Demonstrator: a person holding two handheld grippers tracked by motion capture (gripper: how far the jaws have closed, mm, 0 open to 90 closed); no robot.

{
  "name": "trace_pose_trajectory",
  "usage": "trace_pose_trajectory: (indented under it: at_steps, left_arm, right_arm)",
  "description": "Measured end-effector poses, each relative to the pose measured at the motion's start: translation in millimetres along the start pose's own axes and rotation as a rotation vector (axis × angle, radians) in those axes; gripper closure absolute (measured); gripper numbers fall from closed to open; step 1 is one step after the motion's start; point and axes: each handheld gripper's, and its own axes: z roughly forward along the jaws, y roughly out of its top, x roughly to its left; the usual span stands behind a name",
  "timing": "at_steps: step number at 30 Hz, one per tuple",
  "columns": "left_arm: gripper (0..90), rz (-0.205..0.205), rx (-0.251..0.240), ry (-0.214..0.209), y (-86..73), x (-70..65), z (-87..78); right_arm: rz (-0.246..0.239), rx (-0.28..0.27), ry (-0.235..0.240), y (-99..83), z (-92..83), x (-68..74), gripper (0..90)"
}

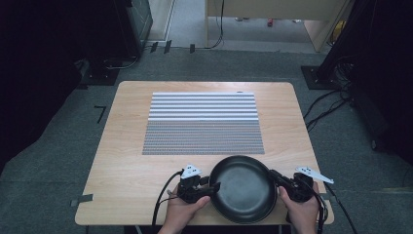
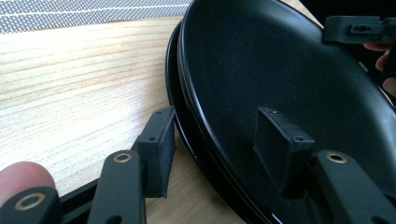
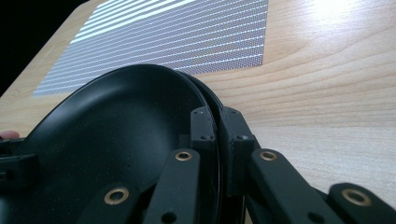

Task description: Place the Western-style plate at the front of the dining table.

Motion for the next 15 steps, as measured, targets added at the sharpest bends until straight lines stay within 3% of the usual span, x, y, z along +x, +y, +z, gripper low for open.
trace_pose_trajectory:
  at_steps: [6,15]
  left_arm:
    - [47.2,-0.012,-0.003,-0.013,0.5,0.9,-0.5]
    - [46.8,-0.009,-0.01,-0.034,2.4,2.0,-4.4]
  right_arm:
    - [-0.013,-0.009,-0.003,-1.1,3.3,3.2,85.0]
    - [-0.045,0.004,0.029,-5.1,10.3,11.3,84.3]
